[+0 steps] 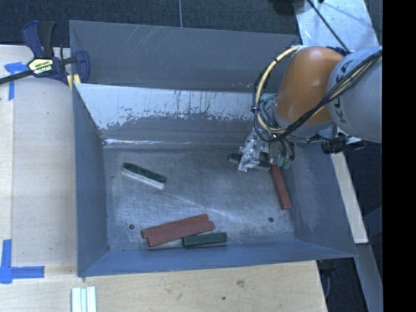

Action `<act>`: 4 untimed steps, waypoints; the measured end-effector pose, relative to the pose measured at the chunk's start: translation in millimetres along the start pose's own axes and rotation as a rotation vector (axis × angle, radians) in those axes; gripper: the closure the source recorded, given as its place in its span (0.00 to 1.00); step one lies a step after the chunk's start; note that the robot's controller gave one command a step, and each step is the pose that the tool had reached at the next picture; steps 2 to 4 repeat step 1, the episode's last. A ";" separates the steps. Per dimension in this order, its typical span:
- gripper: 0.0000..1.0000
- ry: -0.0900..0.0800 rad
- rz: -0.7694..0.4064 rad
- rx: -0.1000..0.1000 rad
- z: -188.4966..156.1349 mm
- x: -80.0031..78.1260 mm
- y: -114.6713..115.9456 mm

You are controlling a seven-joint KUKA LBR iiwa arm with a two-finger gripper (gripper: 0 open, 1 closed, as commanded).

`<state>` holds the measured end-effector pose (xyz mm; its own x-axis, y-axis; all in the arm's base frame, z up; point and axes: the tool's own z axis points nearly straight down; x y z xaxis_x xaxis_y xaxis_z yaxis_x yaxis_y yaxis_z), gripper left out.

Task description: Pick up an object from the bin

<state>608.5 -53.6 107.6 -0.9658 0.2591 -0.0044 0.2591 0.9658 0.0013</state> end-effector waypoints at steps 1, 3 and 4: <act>1.00 -0.003 0.000 0.000 -2.7 -1.0 0.1; 1.00 -0.003 0.000 0.000 -2.7 -1.0 0.1; 1.00 -0.003 0.000 0.000 -2.7 -1.0 0.1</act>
Offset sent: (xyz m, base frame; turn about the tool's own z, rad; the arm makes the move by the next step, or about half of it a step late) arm 0.0000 0.0000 0.0508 0.0000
